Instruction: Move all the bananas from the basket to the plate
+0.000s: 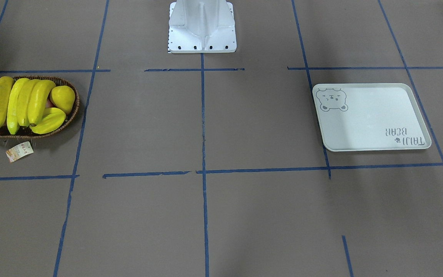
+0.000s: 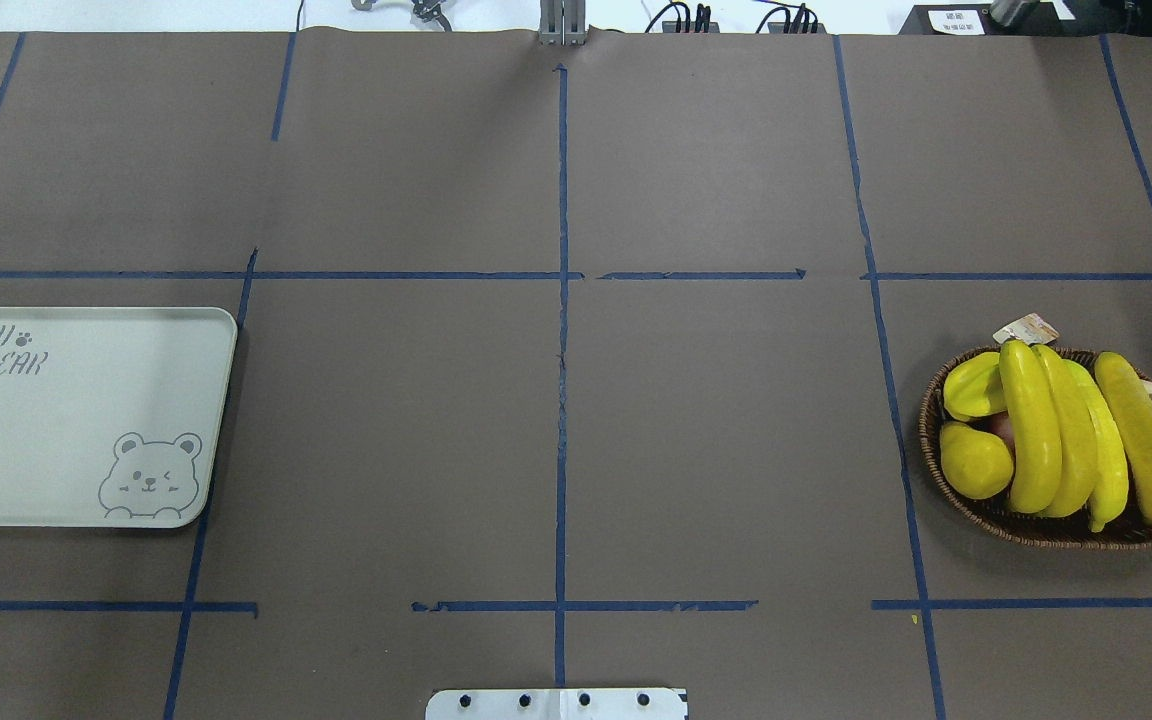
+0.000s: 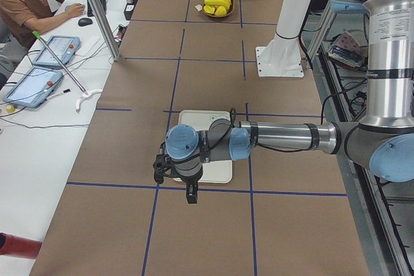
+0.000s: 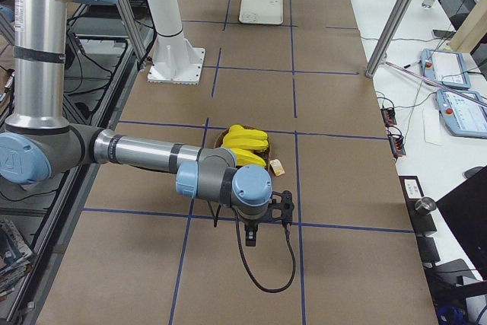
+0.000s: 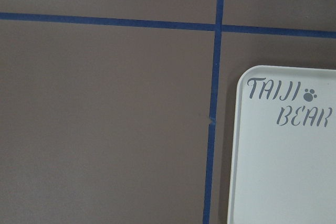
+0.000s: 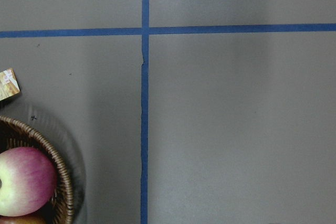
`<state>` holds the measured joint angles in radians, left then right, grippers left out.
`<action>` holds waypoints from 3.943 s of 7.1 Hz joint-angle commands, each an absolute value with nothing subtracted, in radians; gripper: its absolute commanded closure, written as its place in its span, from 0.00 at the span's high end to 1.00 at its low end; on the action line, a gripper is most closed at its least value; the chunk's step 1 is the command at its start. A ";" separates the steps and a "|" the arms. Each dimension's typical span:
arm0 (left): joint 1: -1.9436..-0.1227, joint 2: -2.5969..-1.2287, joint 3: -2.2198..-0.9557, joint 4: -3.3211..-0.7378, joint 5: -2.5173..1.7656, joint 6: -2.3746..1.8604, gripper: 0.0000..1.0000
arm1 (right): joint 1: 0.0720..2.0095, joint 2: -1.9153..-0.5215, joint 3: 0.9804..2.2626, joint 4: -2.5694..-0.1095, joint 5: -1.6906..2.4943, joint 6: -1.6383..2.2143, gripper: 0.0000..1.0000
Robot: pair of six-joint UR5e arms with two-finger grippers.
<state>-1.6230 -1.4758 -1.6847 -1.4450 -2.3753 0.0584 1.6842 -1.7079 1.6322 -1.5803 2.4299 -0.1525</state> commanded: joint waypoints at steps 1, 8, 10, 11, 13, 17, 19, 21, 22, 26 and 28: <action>-1.621 -1.476 -1.680 -1.445 -2.375 0.060 1.00 | 1.684 -1.709 1.637 -1.550 2.433 -0.159 1.00; -1.618 -1.476 -1.667 -1.447 -2.372 0.060 1.00 | 1.684 -1.707 1.635 -1.551 2.437 -0.143 1.00; -1.618 -1.476 -1.667 -1.447 -2.372 0.060 1.00 | 1.684 -1.701 1.638 -1.551 2.437 -0.141 1.00; -1.618 -1.476 -1.667 -1.447 -2.372 0.060 1.00 | 1.684 -1.694 1.647 -1.549 2.439 -0.143 1.00; -1.618 -1.476 -1.670 -1.448 -2.375 0.058 1.00 | 1.660 -1.692 1.754 -1.562 2.434 -0.138 1.00; -1.618 -1.477 -1.683 -1.456 -2.375 0.055 1.00 | 1.423 -1.709 1.967 -1.502 2.428 0.136 1.00; -1.618 -1.477 -1.683 -1.463 -2.375 0.055 1.00 | 1.251 -1.703 2.023 -1.346 2.384 0.555 1.00; -1.618 -1.476 -1.684 -1.463 -2.376 0.054 1.00 | 1.090 -1.710 2.040 -1.215 2.235 0.904 1.00; -1.618 -1.476 -1.683 -1.463 -2.376 0.054 1.00 | 1.025 -1.723 2.093 -1.216 2.170 0.999 1.00; -1.618 -1.476 -1.674 -1.465 -2.376 0.058 1.00 | 0.798 -1.825 2.161 -1.219 1.990 1.154 1.00; -1.618 -1.476 -1.672 -1.465 -2.376 0.058 1.00 | 0.738 -1.891 2.160 -1.226 1.962 1.154 1.00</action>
